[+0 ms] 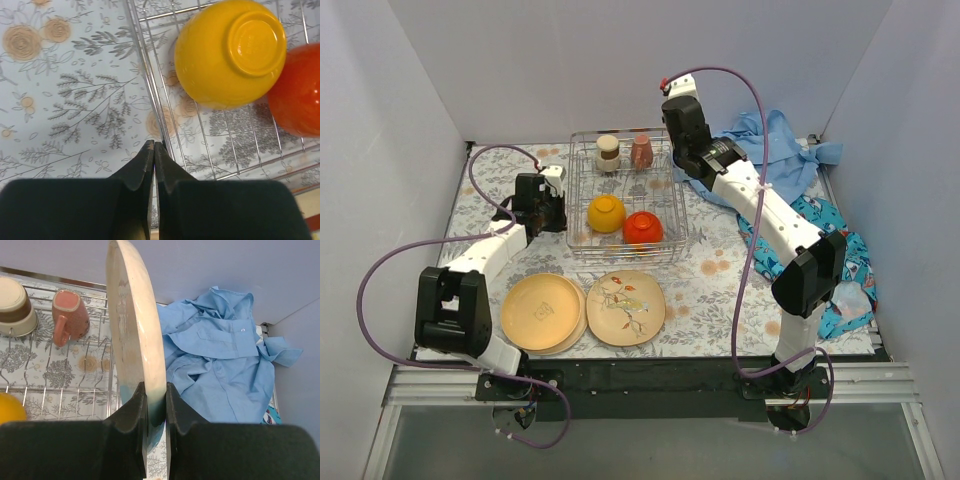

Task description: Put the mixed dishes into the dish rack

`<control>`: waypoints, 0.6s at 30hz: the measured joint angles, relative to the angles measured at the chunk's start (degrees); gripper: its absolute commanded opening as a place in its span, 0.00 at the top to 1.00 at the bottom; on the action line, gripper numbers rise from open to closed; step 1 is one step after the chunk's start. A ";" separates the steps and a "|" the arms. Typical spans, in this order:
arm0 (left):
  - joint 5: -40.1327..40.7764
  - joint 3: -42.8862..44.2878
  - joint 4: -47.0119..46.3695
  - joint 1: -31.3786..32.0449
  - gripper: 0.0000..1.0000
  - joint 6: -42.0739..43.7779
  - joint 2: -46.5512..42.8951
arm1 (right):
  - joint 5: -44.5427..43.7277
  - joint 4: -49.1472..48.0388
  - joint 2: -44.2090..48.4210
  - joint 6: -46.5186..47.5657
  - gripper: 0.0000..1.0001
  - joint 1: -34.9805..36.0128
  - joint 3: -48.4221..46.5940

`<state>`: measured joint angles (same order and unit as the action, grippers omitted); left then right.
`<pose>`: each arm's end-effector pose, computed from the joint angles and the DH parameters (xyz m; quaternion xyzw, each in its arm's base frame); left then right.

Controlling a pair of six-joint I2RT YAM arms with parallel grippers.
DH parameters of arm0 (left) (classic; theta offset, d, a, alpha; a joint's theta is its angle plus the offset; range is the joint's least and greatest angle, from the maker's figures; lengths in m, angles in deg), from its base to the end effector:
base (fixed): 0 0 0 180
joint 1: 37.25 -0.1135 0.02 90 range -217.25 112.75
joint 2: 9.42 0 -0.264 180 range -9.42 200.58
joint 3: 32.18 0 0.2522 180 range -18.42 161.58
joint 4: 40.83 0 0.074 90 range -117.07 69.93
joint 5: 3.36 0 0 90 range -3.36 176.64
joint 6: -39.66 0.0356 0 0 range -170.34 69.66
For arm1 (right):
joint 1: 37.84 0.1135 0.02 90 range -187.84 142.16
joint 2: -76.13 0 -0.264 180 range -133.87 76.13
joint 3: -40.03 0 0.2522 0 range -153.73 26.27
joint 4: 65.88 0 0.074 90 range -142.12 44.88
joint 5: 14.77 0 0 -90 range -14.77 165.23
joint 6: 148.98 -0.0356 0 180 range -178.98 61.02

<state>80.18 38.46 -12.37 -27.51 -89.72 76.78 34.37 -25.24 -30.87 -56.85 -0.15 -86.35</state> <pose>0.3188 -0.0588 0.2333 -0.2138 0.8942 -0.2093 0.3331 0.3538 0.2439 0.4131 -0.0781 0.7944 -0.1128 0.5917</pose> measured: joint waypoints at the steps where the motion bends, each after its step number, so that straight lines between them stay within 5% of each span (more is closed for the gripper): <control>1: -1.05 0.09 0.07 0.09 1.00 -0.02 0.20 | -0.13 -0.04 0.00 -0.33 0.99 0.07 0.00; 6: -4.79 0.26 0.50 0.87 0.96 -0.42 1.25 | -1.42 -0.37 -0.81 -1.36 0.99 0.31 -0.24; 10: -4.37 0.52 2.03 1.07 0.57 -0.35 1.29 | -2.58 -1.05 -2.40 -1.60 0.99 0.31 -0.33; 18: -3.61 1.62 6.45 1.05 0.48 -1.38 1.38 | -4.22 -1.77 -5.95 -1.55 0.99 0.31 -0.87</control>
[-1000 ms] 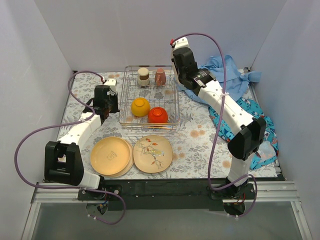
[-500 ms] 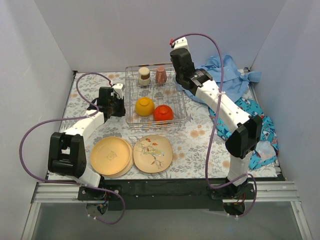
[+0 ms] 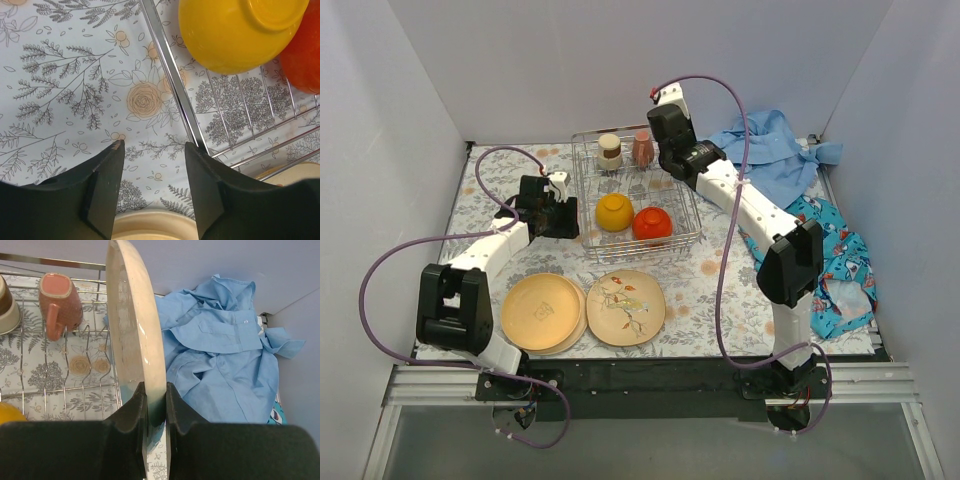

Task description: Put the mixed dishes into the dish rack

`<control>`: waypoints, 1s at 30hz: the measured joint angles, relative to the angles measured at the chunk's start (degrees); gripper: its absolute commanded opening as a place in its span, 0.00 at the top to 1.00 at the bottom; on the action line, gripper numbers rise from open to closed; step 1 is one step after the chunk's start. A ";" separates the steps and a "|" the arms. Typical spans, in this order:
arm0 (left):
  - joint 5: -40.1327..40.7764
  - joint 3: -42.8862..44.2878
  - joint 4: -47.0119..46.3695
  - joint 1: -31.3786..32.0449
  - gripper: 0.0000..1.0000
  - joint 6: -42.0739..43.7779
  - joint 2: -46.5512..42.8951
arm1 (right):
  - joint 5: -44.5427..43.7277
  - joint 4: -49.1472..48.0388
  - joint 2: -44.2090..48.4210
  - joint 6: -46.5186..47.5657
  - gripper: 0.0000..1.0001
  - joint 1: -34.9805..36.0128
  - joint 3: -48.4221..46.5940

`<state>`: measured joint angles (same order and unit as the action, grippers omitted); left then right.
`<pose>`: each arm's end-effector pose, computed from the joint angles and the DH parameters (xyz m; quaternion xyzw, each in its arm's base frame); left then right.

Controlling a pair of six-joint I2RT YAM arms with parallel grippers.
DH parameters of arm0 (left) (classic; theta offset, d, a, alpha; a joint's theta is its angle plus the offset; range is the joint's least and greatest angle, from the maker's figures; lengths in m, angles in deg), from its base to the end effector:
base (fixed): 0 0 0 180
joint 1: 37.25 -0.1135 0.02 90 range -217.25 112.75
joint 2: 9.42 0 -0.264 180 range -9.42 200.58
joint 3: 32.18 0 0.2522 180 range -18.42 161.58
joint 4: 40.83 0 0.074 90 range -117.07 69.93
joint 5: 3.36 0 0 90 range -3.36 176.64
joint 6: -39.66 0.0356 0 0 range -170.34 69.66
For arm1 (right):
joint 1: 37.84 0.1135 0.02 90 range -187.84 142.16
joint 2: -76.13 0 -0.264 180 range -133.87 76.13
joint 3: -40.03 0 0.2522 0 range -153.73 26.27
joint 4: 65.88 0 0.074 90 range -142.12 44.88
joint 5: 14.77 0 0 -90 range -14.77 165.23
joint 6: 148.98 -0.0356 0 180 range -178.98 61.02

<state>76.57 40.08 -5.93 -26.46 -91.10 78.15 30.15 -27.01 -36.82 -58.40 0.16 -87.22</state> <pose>0.3150 -0.0664 0.2269 -0.2133 0.9126 -0.2217 0.2694 0.3760 0.2618 0.3777 -0.0612 0.8019 -0.1454 0.5763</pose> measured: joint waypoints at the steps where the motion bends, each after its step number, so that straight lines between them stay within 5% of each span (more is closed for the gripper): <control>1: 0.00 0.00 0.39 0.02 0.47 -0.17 -0.04 | -0.28 -0.07 -0.72 0.11 0.99 0.00 -0.48; 11: 0.66 -0.02 3.13 0.04 0.37 -0.20 -1.79 | -0.22 -1.62 -5.95 0.66 0.99 -1.14 -2.01; 17: 0.50 -0.55 4.15 0.07 0.36 1.97 -5.99 | 4.24 -1.31 -6.91 -1.92 0.49 -2.23 -2.01; 25: 0.31 -1.31 3.91 1.20 0.33 5.20 -16.87 | 7.10 0.42 -2.34 -2.16 0.40 -2.99 0.66; 30: -3.58 -1.51 5.51 4.61 0.34 7.50 -19.52 | 8.55 1.57 9.73 -1.73 0.35 -3.02 10.67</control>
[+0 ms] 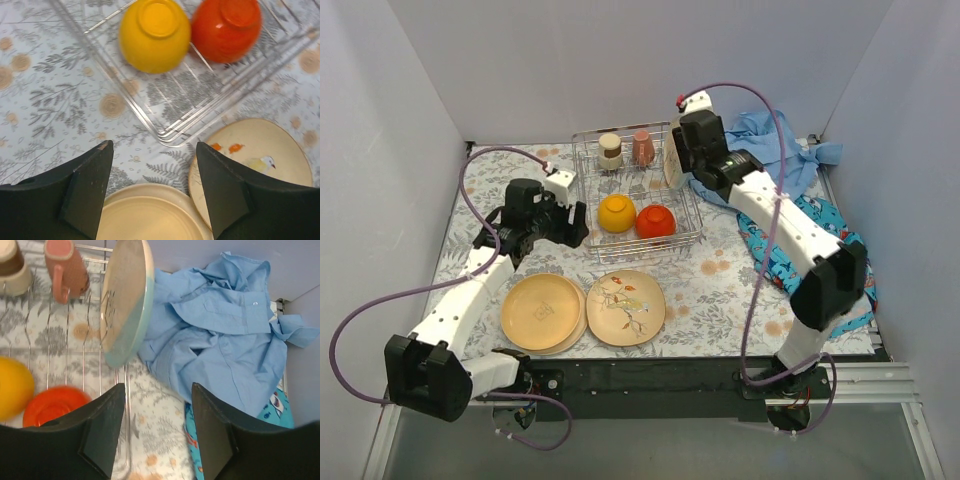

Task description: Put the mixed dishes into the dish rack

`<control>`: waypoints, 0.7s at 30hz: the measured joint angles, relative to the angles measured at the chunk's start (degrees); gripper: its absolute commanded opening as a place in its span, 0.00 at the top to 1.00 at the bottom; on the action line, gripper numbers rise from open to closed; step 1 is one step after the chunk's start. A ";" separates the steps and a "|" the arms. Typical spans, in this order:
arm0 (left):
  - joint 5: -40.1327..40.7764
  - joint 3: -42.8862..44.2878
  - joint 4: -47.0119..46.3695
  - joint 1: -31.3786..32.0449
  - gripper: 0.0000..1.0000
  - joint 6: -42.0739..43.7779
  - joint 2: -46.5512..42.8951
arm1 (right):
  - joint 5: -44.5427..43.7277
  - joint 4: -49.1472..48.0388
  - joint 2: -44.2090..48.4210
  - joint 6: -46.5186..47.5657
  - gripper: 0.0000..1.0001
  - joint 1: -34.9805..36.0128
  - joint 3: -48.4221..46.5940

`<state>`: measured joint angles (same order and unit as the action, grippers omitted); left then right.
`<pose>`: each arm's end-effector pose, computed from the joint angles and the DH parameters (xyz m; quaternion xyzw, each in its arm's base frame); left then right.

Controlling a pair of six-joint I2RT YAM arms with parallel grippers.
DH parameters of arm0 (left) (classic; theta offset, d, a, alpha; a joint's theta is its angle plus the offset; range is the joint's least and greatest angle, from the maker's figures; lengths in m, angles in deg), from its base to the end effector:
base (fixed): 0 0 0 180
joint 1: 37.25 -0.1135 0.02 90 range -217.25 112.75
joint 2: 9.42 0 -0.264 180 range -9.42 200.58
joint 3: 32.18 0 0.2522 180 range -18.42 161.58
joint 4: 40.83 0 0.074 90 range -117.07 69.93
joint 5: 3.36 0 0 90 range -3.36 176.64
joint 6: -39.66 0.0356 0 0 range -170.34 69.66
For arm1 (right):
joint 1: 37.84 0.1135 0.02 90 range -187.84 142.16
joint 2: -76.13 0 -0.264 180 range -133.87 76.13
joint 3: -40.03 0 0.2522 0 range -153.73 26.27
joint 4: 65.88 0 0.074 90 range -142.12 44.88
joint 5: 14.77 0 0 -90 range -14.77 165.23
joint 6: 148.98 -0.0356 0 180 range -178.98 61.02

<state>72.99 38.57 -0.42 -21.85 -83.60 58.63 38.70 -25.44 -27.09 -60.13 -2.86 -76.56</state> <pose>0.2476 -0.0769 0.3038 -0.0866 0.8886 -0.2775 0.3547 0.3539 0.2218 0.3821 -0.0792 0.8225 -0.1004 0.5541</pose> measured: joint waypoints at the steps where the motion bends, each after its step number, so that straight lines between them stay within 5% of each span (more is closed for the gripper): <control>1: -1.36 -0.24 0.70 0.74 0.34 0.68 -0.55 | 1.51 0.15 3.28 0.59 0.34 -0.02 2.84; 10: -14.23 -1.40 10.45 5.16 0.43 8.83 -2.78 | 33.29 3.54 25.90 7.91 0.35 -2.45 27.41; 16: -17.31 -1.46 14.58 3.85 0.47 12.98 2.38 | 52.78 4.70 26.82 7.17 0.42 -2.99 36.61; 21: -18.29 -2.84 14.67 1.92 0.47 14.03 7.06 | 59.93 1.79 27.23 6.14 0.41 -2.95 43.43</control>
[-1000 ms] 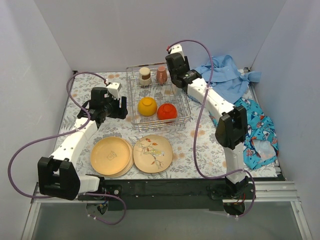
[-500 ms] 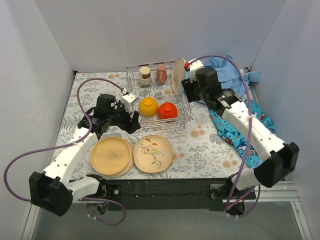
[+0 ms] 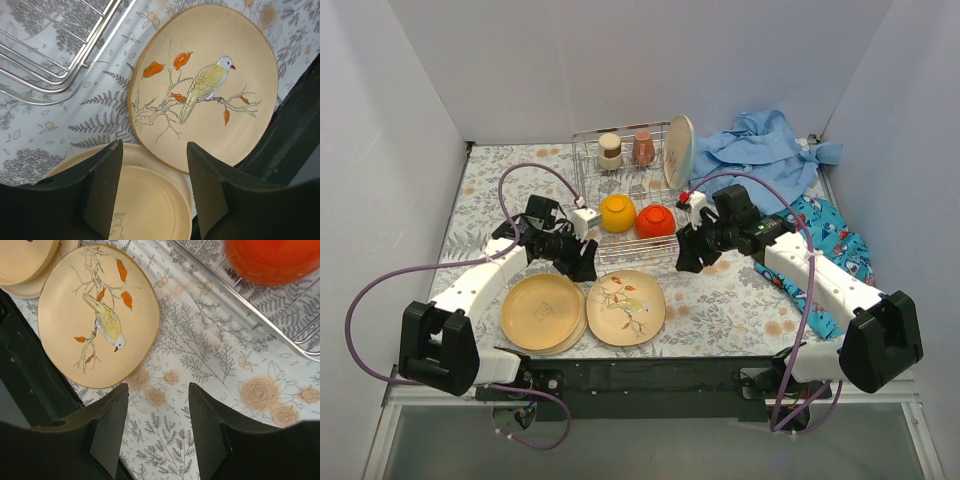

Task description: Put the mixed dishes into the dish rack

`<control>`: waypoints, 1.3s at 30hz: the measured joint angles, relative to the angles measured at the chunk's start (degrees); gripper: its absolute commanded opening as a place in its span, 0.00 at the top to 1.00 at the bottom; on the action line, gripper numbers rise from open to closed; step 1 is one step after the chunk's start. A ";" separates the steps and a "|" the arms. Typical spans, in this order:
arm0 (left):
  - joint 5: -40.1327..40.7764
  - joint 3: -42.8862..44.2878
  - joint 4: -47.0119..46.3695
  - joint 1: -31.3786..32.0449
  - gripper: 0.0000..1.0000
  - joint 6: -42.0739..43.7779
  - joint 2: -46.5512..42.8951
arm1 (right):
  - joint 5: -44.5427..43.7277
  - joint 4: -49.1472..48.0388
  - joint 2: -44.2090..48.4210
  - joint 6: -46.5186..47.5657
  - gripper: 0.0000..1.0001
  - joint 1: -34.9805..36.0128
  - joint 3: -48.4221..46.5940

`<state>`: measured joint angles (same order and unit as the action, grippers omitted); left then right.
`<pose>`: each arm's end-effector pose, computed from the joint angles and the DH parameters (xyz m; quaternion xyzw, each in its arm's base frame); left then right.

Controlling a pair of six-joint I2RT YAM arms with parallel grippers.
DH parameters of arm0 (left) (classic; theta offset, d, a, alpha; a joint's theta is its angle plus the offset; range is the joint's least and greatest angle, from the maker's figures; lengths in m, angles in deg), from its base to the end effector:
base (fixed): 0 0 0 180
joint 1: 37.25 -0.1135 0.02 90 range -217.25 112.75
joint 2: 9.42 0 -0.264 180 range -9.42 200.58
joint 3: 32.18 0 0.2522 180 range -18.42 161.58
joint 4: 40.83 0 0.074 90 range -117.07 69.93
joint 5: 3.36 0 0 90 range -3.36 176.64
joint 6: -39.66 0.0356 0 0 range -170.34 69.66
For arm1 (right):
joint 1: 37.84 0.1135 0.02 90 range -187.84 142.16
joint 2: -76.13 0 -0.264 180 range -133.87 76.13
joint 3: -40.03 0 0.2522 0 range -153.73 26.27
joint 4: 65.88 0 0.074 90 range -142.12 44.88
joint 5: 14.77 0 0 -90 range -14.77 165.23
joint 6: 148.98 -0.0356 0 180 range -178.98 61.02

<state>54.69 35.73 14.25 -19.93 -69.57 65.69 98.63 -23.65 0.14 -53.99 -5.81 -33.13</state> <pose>0.2339 -0.0927 0.2448 0.0504 0.9344 -0.3259 0.1349 0.2327 0.1623 0.2817 -0.3608 0.8335 0.2697 0.3201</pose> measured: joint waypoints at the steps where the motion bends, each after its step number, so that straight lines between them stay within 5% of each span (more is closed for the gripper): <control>1: -0.46 -0.87 0.04 0.00 0.47 -0.02 0.15 | 0.48 -0.11 0.09 -0.28 0.41 0.00 0.72; 19: -0.33 -8.35 -9.55 -0.35 0.48 -1.14 7.58 | 2.23 -2.23 1.27 2.69 0.39 -0.04 -0.33; 34: -7.23 -7.26 -7.17 -0.57 0.96 2.60 12.57 | 2.03 -4.66 3.63 4.70 0.39 -0.04 4.52; 39: -9.99 -6.21 -7.06 0.04 1.00 2.32 12.59 | 1.29 -4.74 6.03 6.56 0.38 -0.04 7.54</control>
<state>44.70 29.52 7.19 -19.88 -67.25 78.28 99.92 -28.39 6.17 -47.43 -5.85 -25.58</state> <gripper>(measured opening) 0.035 0.613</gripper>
